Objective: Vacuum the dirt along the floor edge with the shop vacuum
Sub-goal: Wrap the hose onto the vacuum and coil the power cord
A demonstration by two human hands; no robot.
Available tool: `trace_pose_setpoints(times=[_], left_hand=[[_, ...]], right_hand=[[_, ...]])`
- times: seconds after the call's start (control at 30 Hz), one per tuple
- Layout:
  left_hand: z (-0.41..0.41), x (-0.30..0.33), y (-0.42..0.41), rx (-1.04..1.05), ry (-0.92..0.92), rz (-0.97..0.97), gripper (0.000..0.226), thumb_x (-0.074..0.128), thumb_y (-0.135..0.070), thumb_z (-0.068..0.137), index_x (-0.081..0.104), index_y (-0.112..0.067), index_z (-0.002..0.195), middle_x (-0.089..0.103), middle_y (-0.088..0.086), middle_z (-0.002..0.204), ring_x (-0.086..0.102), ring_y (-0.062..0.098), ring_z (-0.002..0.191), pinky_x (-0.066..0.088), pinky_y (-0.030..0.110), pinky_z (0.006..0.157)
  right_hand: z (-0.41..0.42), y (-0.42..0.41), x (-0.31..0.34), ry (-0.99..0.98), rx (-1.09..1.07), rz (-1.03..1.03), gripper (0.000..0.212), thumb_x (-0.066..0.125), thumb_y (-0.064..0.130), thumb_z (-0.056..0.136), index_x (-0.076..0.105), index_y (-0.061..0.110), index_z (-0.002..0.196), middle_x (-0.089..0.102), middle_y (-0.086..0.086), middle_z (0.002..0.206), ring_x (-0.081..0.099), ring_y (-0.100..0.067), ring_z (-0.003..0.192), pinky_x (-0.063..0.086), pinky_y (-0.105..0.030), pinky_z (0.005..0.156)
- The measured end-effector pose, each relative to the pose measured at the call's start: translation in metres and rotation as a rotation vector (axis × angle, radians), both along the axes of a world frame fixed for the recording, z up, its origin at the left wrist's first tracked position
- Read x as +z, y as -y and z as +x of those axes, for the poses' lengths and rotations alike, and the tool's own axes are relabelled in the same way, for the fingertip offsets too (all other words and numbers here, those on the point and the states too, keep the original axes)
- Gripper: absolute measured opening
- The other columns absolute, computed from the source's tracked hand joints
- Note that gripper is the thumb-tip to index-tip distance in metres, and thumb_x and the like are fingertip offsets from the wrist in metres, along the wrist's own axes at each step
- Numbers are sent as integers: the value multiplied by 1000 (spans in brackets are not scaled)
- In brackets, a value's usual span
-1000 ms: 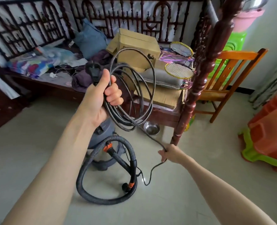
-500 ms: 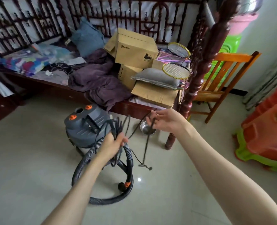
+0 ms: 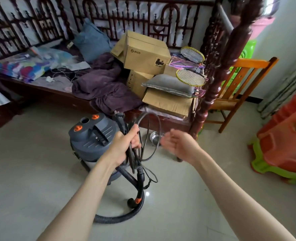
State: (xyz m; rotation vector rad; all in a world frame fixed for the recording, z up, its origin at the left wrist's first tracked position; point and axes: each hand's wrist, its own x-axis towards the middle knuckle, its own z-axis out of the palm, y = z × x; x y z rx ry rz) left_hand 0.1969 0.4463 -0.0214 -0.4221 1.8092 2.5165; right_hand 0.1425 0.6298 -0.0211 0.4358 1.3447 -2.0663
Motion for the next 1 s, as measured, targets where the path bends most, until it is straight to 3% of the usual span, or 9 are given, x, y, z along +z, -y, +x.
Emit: trace_pose_setpoints(times=[0.07, 0.2, 0.3, 0.37, 0.43, 0.63, 0.73, 0.87, 1.0], left_hand=[[-10, 17, 8, 32, -20, 151, 28, 47, -21, 98, 46, -10, 73, 32, -6, 45, 31, 9, 41, 43, 27, 55], [-24, 49, 16, 34, -75, 345, 30, 43, -23, 100, 45, -12, 73, 31, -6, 45, 29, 7, 40, 44, 21, 48], [-31, 69, 23, 39, -109, 417, 29, 42, -26, 99, 47, -13, 73, 30, -7, 45, 29, 6, 39, 40, 18, 47], [-34, 76, 34, 61, -121, 473, 29, 41, -29, 98, 47, -15, 74, 30, -8, 44, 28, 5, 38, 37, 15, 46], [-36, 80, 53, 107, -119, 480, 28, 41, -31, 97, 46, -16, 74, 30, -9, 44, 28, 4, 37, 35, 13, 44], [-39, 68, 111, 239, -63, 101, 24, 41, -27, 95, 43, -14, 74, 29, -9, 42, 26, 2, 32, 27, 13, 34], [-51, 36, 114, 240, 50, -318, 36, 44, -20, 100, 35, -14, 66, 26, -7, 46, 23, 7, 37, 22, 17, 40], [-67, -21, 99, 201, 218, -636, 47, 47, -22, 99, 38, -14, 54, 36, -5, 44, 29, 13, 42, 21, 20, 41], [-73, -61, 74, 145, 275, -671, 53, 43, -27, 100, 70, -23, 54, 63, 12, 60, 51, 21, 56, 38, 24, 50]], right_hand=[[12, -4, -32, -65, 242, 258, 21, 45, 1, 98, 58, -9, 111, 72, -17, 96, 72, -22, 83, 59, -27, 72], [21, 16, -71, -364, 781, 614, 66, 62, 5, 91, 31, 13, 148, 39, -1, 149, 36, -19, 137, 31, -27, 108], [5, 49, -86, -550, 907, 688, 51, 64, 10, 91, 46, 11, 139, 49, 1, 131, 43, -11, 119, 31, -20, 99], [-10, 60, -105, -569, 947, 784, 17, 59, 14, 93, 66, 6, 106, 65, -10, 108, 51, -12, 90, 41, -26, 84], [-27, 51, -132, -529, 964, 944, 19, 54, 15, 92, 68, 2, 88, 66, -18, 90, 53, -17, 75, 39, -27, 70], [-90, -3, -154, -488, 1000, 1399, 23, 54, 30, 95, 62, 13, 83, 62, -7, 88, 61, -26, 93, 39, -24, 64], [-125, -1, -139, -183, 659, 1124, 35, 65, 28, 90, 58, 8, 62, 68, -8, 71, 64, -21, 70, 53, -29, 70], [-148, 26, -95, 185, 385, 374, 29, 57, 11, 97, 54, 0, 70, 53, -10, 49, 54, -12, 34, 53, -24, 45], [-154, 75, -53, 292, 229, 61, 29, 46, 9, 101, 56, -4, 77, 68, -16, 61, 70, -22, 55, 58, -30, 74]])
